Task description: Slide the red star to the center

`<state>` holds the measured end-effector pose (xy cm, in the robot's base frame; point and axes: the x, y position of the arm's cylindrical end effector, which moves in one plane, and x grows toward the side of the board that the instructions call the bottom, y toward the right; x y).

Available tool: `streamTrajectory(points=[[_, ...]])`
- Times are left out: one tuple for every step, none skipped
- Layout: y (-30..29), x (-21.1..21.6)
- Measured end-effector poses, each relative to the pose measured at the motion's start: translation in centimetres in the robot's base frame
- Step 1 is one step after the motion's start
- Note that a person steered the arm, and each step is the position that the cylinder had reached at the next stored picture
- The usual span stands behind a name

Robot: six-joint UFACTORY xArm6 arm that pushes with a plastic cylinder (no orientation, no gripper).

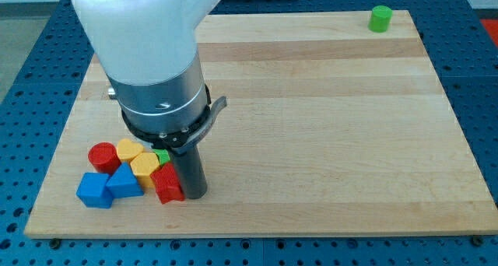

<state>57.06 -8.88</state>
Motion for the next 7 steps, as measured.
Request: streamTrajectory(points=[[0.0, 0.0], [1.4, 1.1], [2.0, 3.9], [-2.2, 4.1], [-7.3, 4.1], [-7.9, 2.4], [-5.9, 0.6]])
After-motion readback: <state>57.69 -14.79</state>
